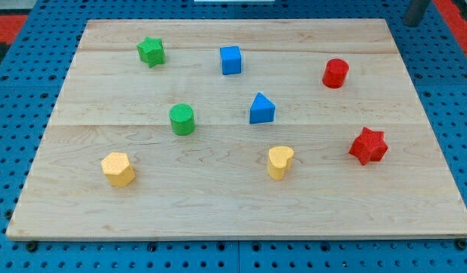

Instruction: Push the red star closer to the red circle

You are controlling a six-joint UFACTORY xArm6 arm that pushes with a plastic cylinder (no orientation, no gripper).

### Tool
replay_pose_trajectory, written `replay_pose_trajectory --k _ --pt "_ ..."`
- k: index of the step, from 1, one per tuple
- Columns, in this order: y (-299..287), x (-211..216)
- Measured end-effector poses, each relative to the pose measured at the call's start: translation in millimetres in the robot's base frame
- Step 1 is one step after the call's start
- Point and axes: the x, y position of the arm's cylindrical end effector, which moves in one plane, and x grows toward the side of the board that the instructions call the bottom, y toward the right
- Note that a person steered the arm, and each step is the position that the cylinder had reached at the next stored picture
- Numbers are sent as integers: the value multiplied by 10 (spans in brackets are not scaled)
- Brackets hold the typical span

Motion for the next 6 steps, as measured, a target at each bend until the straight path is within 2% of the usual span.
replay_pose_trajectory --k 1,2,4,5,6 --pt "-1 0" --pt "-1 549" --pt "34 2464" --pt "-179 3121" --pt "-436 3592"
